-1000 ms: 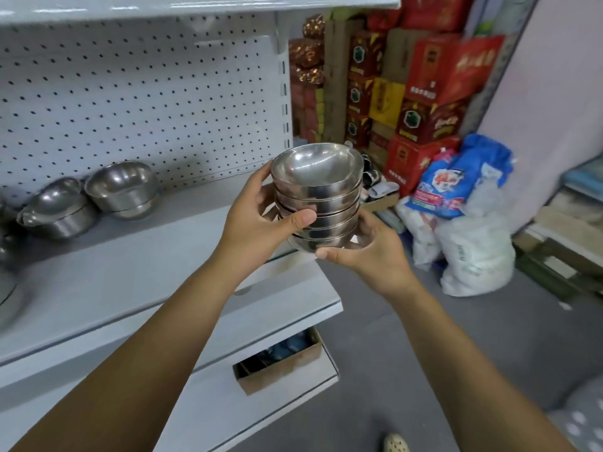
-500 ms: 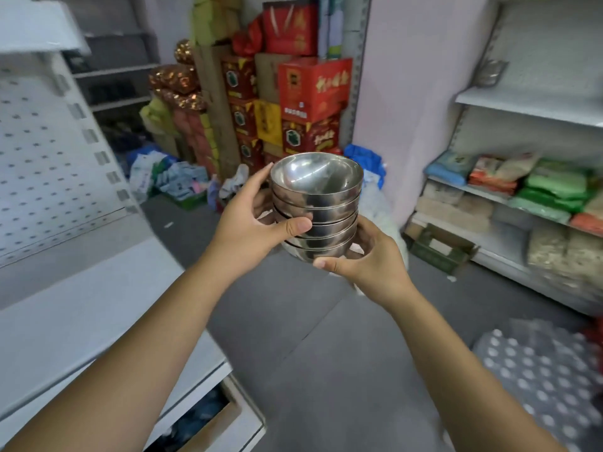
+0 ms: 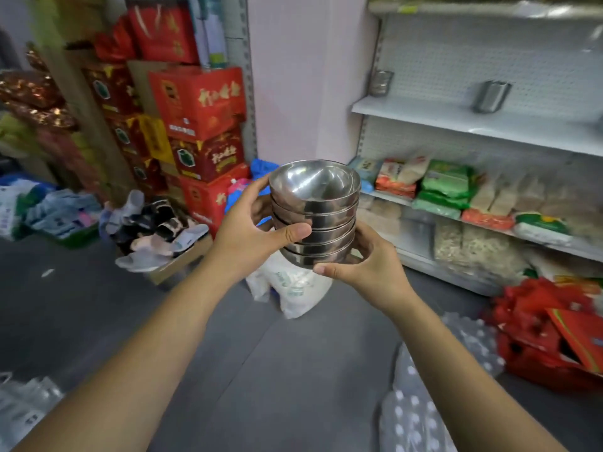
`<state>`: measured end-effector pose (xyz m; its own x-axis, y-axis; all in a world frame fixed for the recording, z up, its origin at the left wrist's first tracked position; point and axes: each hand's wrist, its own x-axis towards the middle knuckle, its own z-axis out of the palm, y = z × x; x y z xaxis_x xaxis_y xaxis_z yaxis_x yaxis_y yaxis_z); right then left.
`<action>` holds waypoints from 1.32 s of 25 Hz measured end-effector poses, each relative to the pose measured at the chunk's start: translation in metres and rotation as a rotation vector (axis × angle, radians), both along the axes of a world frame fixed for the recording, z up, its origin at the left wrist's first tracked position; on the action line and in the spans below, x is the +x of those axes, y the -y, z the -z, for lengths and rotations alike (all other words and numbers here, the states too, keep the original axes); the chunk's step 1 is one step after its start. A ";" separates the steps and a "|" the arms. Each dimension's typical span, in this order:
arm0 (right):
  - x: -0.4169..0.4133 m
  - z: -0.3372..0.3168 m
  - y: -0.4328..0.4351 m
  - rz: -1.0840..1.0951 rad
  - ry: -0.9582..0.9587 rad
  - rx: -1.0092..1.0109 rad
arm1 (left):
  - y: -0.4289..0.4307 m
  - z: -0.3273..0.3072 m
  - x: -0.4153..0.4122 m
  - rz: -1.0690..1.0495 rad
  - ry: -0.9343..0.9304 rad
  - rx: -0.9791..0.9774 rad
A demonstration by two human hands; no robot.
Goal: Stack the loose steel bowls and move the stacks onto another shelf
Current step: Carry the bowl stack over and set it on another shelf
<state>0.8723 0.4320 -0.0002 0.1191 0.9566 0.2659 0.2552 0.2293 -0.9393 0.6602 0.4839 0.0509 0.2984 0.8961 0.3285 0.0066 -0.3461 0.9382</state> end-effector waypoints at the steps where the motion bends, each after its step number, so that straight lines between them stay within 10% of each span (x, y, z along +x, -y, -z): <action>1: 0.016 0.002 -0.008 0.026 -0.013 -0.001 | -0.014 0.000 0.017 0.022 -0.002 -0.005; 20: 0.262 -0.004 -0.299 0.557 -0.084 0.073 | -0.406 -0.024 0.321 0.544 -0.063 0.091; 33: 0.444 0.018 -0.473 0.469 -0.062 0.011 | -0.572 0.005 0.489 0.455 -0.079 0.043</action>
<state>1.3167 0.9054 -0.0180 0.5538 0.7928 0.2546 0.2769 0.1130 -0.9542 1.1490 1.0554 0.0462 0.6838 0.6546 0.3225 -0.0836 -0.3688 0.9257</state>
